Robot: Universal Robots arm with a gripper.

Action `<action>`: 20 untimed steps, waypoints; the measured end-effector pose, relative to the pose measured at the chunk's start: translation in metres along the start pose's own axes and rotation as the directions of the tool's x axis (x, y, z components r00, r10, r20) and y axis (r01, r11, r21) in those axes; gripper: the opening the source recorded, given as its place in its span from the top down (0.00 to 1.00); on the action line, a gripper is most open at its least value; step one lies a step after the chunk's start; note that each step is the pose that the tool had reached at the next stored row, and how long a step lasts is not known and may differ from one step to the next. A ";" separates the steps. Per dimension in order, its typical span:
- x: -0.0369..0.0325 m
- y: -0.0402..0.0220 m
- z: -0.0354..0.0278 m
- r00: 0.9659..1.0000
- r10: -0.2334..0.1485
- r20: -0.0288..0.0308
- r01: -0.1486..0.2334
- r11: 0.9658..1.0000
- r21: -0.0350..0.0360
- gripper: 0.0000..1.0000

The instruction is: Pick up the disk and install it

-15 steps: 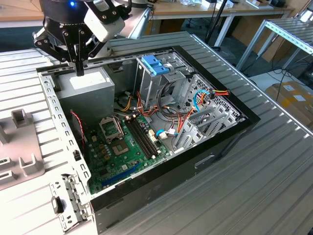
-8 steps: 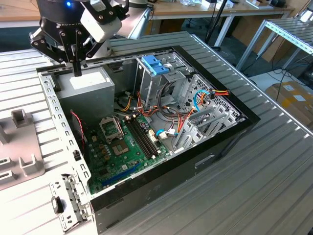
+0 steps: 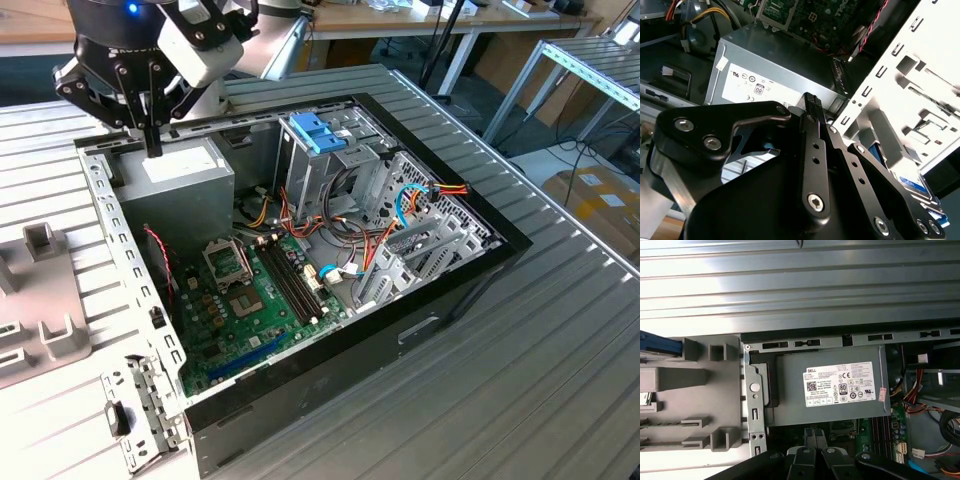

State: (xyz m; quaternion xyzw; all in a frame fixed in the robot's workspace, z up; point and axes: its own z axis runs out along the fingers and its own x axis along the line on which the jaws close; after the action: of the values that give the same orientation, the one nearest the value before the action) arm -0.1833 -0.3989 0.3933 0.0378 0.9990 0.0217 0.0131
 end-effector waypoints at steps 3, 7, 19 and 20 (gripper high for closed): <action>0.0009 -0.0001 0.0000 1.000 0.000 0.000 0.000 1.000 0.000 0.89; 0.0017 -0.0001 0.0000 1.000 0.000 0.000 0.000 1.000 0.000 0.89; 0.0047 -0.0004 -0.0001 1.000 0.000 0.000 0.000 1.000 0.000 0.89; 0.0050 -0.0004 -0.0001 1.000 0.000 0.000 0.000 1.000 0.000 0.89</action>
State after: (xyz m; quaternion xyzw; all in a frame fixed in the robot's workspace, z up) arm -0.1883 -0.3989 0.3933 0.0379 0.9990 0.0217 0.0131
